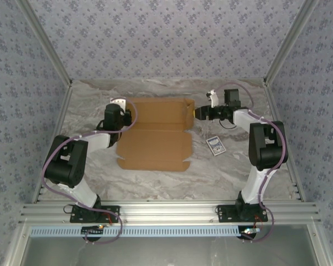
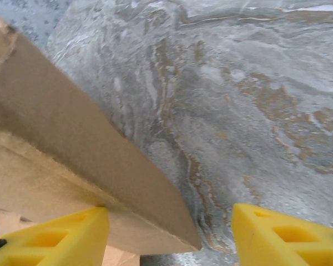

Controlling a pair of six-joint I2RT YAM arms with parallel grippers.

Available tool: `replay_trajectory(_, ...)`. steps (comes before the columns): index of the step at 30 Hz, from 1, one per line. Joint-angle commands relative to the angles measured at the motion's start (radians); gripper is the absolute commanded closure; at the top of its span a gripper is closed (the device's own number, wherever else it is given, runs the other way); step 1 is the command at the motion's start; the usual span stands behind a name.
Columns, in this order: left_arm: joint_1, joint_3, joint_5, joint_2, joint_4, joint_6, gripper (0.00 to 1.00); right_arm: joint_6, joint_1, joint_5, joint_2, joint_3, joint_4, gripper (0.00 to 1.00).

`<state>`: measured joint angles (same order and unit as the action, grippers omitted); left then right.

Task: Fold the paper box

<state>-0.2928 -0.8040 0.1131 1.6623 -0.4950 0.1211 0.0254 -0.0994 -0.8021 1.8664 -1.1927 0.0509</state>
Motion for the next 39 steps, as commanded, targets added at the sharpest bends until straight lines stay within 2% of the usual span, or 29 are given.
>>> replay_trajectory(1,-0.003,-0.041,-0.027,-0.044,-0.011,0.004,1.00,0.094,-0.023,-0.097,0.001,-0.037,0.084,0.38)
replay_trajectory(5,-0.003,-0.044,-0.029,-0.042,-0.010,0.003,1.00,0.156,-0.048,-0.099,-0.002,-0.053,0.125,0.38)
replay_trajectory(10,-0.003,-0.045,-0.032,-0.044,-0.006,0.002,1.00,0.153,-0.054,-0.080,0.007,-0.068,0.111,0.44)
replay_trajectory(22,-0.003,-0.039,-0.034,-0.053,-0.004,-0.003,1.00,0.153,-0.122,0.080,-0.019,-0.058,-0.007,0.56)
replay_trajectory(26,-0.003,-0.030,-0.042,-0.055,-0.015,-0.007,1.00,0.142,-0.153,0.183,-0.045,-0.024,-0.083,0.60)
replay_trajectory(31,-0.003,-0.019,-0.045,-0.050,-0.035,-0.013,1.00,0.113,-0.201,0.379,-0.077,0.049,-0.175,0.67)
replay_trajectory(39,-0.005,-0.019,-0.034,-0.024,-0.042,-0.006,1.00,0.023,-0.296,0.669,-0.091,0.111,-0.303,0.72)
